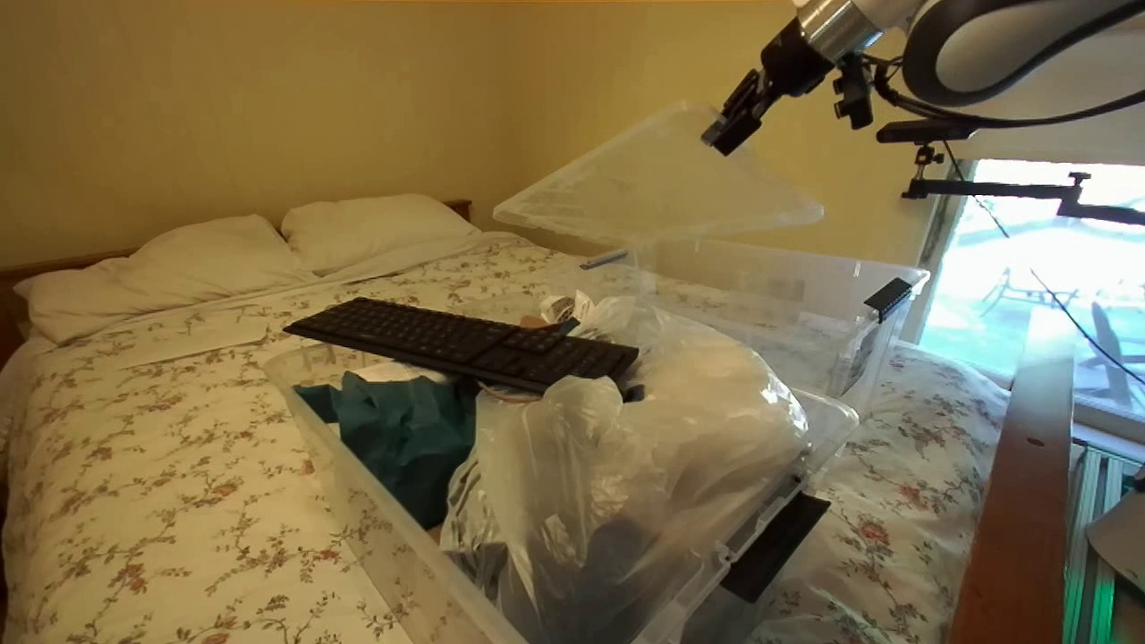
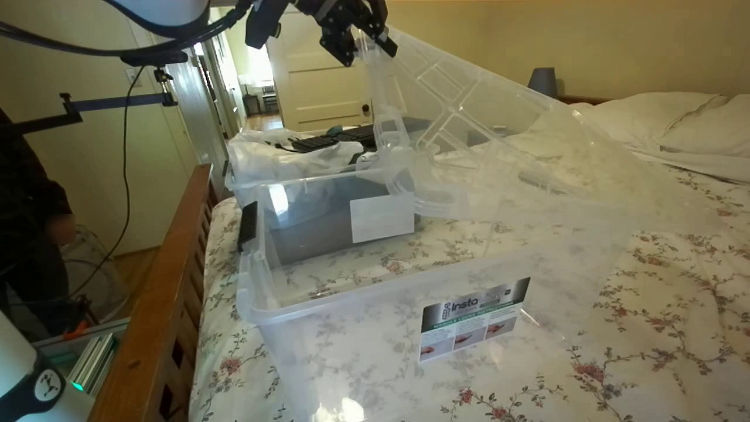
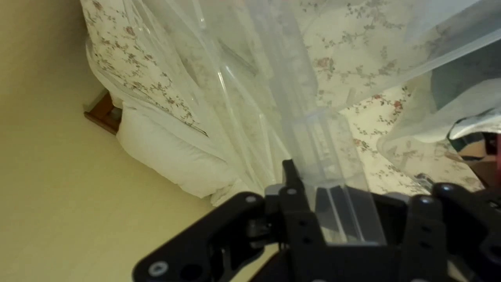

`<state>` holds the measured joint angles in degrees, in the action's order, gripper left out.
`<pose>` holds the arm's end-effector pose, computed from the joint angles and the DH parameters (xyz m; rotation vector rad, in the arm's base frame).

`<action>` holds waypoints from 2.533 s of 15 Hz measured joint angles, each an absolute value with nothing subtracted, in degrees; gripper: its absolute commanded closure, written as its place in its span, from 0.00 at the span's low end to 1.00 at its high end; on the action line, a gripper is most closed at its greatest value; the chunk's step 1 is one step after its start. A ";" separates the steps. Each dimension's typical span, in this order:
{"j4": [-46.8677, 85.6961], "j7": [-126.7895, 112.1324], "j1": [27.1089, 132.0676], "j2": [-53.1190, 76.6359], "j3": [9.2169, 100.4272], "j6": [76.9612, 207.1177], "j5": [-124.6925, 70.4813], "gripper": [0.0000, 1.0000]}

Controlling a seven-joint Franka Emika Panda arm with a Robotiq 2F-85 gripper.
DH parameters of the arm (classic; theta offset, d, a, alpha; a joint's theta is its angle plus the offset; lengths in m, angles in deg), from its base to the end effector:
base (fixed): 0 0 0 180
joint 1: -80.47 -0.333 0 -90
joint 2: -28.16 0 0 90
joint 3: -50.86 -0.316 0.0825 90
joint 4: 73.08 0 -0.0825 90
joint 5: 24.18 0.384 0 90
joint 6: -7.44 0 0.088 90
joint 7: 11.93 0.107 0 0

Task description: Completely open the storage crate on the right

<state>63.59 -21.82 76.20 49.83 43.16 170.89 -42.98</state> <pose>0.4656 0.1233 0.5593 2.5000 0.8677 1.1722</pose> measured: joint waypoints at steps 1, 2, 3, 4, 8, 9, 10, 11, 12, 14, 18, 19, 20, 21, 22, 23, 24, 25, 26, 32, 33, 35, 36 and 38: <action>63.26 -24.95 73.45 50.46 45.56 170.88 -39.90 0.97; 63.10 -27.52 71.01 51.50 47.68 170.87 -37.18 0.97; 63.09 -29.61 68.76 52.78 49.56 170.84 -34.78 0.97; 63.08 -31.17 66.83 54.09 51.10 170.83 -32.56 0.97; 63.18 -34.86 64.19 56.96 53.99 170.27 -29.25 0.90; 63.26 -35.01 64.50 56.73 53.93 170.30 -29.26 0.97; 63.25 -35.04 64.58 56.40 53.84 170.42 -29.26 0.97; 63.25 -35.31 64.63 56.21 53.83 170.45 -29.30 0.97; 63.23 -35.27 64.85 56.08 53.83 170.85 -29.30 0.97; 61.92 -33.48 65.66 55.19 54.18 172.05 -28.59 0.97; 53.10 -31.24 66.71 52.65 57.82 169.99 -24.48 0.97; 50.65 -30.39 67.36 52.08 58.62 168.74 -23.50 0.97; 48.32 -29.16 68.31 51.34 59.18 167.51 -22.76 0.97; 46.17 -27.73 69.53 50.29 59.53 166.27 -22.17 0.97; 44.20 -25.98 71.00 48.98 59.66 164.91 -22.01 0.97; 42.48 -23.90 72.77 47.31 59.56 163.79 -22.01 0.90; 41.20 -21.57 74.89 45.45 59.09 163.15 -22.57 0.90; 40.32 -20.01 76.87 43.66 58.48 162.98 -22.96 0.97; 39.71 -19.24 77.99 42.23 58.15 163.01 -23.06 0.97; 40.85 -20.09 78.93 40.99 57.73 161.67 -23.91 0.97; 40.86 -20.27 79.61 40.98 57.42 160.52 -25.76 0.97; 41.07 -20.30 81.13 40.90 56.51 158.56 -30.52 0.97; 41.43 -20.23 81.80 40.84 55.85 157.73 -33.22 0.97; 42.65 -19.83 82.89 40.71 54.17 156.90 -39.09 0.97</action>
